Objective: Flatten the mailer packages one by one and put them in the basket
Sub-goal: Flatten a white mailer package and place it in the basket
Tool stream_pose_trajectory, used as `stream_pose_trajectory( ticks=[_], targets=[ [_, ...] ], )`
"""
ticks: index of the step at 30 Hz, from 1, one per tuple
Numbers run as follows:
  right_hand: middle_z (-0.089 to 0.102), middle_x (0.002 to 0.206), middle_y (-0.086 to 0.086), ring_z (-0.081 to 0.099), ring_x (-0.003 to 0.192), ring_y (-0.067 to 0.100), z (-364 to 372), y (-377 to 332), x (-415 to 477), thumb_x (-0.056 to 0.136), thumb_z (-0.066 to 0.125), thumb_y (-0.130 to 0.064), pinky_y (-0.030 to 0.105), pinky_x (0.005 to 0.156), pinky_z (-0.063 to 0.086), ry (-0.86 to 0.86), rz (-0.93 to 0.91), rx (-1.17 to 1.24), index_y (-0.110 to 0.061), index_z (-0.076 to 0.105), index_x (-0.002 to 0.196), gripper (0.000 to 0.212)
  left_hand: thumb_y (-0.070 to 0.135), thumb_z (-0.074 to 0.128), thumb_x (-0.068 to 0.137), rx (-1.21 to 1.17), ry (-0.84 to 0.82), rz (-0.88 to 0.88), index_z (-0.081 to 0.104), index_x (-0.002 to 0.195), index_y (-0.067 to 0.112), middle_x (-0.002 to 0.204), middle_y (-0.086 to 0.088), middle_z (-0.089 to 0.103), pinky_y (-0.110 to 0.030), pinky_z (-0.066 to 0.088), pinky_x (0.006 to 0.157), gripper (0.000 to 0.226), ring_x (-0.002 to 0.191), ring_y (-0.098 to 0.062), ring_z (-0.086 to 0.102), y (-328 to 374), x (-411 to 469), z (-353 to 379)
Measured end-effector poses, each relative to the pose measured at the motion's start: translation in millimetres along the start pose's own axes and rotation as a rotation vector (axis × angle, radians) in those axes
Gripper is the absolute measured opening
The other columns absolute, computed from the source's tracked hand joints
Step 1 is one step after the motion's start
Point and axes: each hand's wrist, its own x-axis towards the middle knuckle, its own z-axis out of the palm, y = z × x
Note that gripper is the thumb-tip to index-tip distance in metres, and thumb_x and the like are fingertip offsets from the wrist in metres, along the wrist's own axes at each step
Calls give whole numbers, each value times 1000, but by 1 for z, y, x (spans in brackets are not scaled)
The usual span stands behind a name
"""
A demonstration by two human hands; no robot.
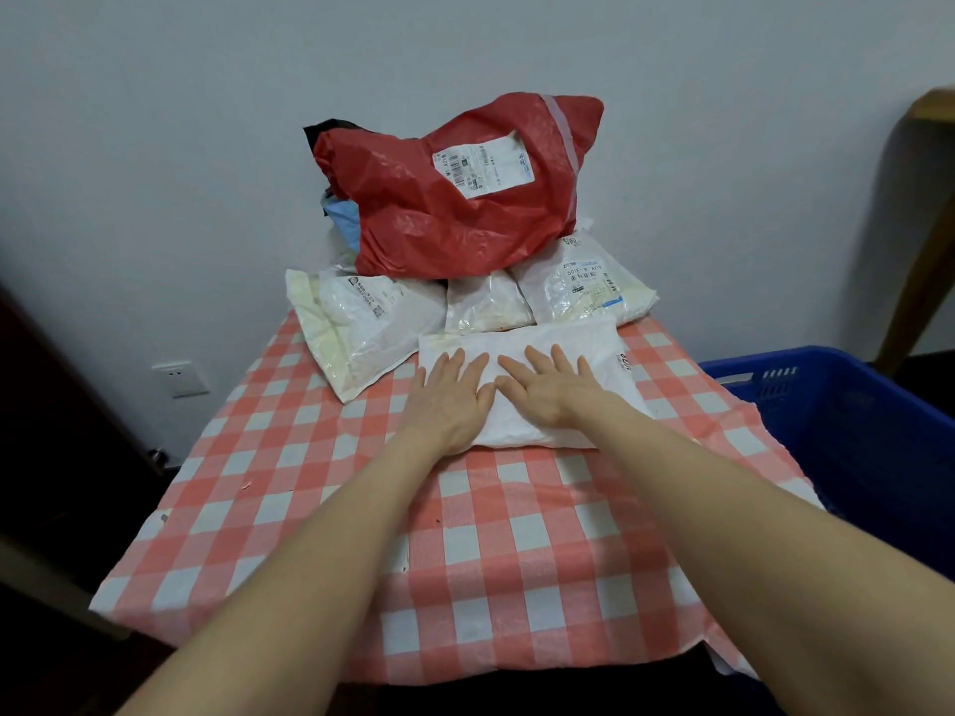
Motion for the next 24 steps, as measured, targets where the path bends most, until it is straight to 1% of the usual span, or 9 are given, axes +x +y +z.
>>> stream_pose_trajectory(
  ticks=[4,8,10,11,13,15,18,21,24],
  targets=[
    [-10,161,-2,-15,147,26,-4,-1,0,98,8,-60,51,117,-11,-12,5,8,-42,1,152,57,41,15,102,-29,-84,-9,8,153,27,161,-5,1,-44,-1,119,53,148,-20,-2,0,4,-6],
    [-7,162,-1,-13,148,26,-7,0,-1,98,10,-59,51,117,-9,-36,12,29,-41,4,152,57,42,17,101,43,-131,-37,17,151,28,159,-6,12,-46,8,118,52,146,-23,10,3,11,-14],
    [1,162,1,-5,149,28,-12,1,-2,98,13,-58,51,118,-2,-33,-9,41,-40,11,152,57,41,19,100,94,-109,-56,27,148,26,152,-9,26,-46,20,114,51,139,-27,23,8,14,-21],
    [8,161,2,4,148,29,-17,4,-1,99,15,-57,50,119,5,-2,-18,43,-38,17,152,56,41,19,100,115,-80,-59,32,145,24,147,-10,32,-45,25,110,50,135,-28,29,13,17,-24],
    [18,159,4,18,144,29,-24,10,0,101,21,-51,46,115,19,120,-9,49,-30,25,150,54,40,22,100,123,-1,-42,38,140,21,142,-10,36,-44,30,104,47,130,-28,34,19,22,-26],
    [8,161,5,7,147,28,-27,21,4,101,24,-46,45,116,16,225,51,41,-24,15,154,57,38,24,101,68,41,9,33,144,24,150,-7,29,-44,26,109,47,137,-26,27,28,31,-26],
    [-14,161,6,-16,147,28,-25,36,10,101,20,-47,48,119,-3,198,121,-13,-19,-4,154,65,37,21,101,23,-21,65,15,151,33,160,1,10,-48,6,118,50,147,-22,6,43,44,-25],
    [-18,159,10,-20,146,30,-22,46,18,100,16,-52,49,119,-6,162,133,-32,-18,-8,154,68,40,16,102,52,-83,78,5,151,38,161,5,0,-51,-2,118,50,148,-22,-3,53,54,-24],
    [-18,159,11,-20,146,30,-16,50,25,98,14,-56,50,118,-6,98,126,-69,-19,-7,154,70,42,12,101,89,-147,75,0,150,40,161,5,-4,-53,-4,117,51,148,-23,-7,53,57,-15]
  ],
)
